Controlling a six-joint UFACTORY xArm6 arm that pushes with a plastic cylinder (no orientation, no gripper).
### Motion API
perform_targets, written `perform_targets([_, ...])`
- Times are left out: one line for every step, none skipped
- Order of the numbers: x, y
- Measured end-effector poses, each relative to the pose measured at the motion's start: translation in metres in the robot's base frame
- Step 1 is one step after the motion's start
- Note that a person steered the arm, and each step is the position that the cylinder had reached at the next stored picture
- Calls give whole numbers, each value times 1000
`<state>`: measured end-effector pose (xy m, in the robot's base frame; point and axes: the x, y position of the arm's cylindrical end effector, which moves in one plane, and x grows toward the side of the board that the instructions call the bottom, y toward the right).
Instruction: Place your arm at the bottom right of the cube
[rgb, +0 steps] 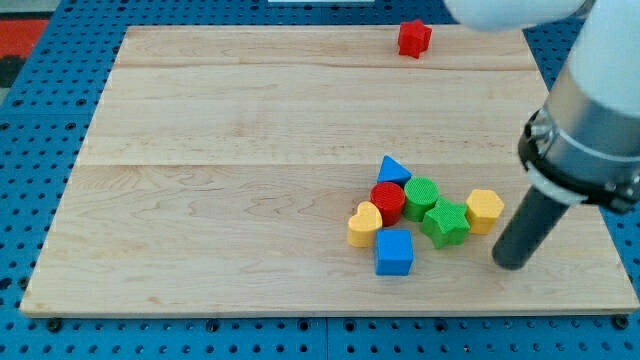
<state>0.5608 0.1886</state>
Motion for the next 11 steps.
perform_targets([-34,9])
perform_targets([-55,-14])
perform_targets([-66,-40])
perform_targets([-66,-38])
perform_targets([-96,-28])
perform_targets([-139,-29])
perform_targets([-132,-34])
perform_targets([-113,-10])
perform_targets([-51,-7])
perform_targets([15,6])
perform_targets([49,-40])
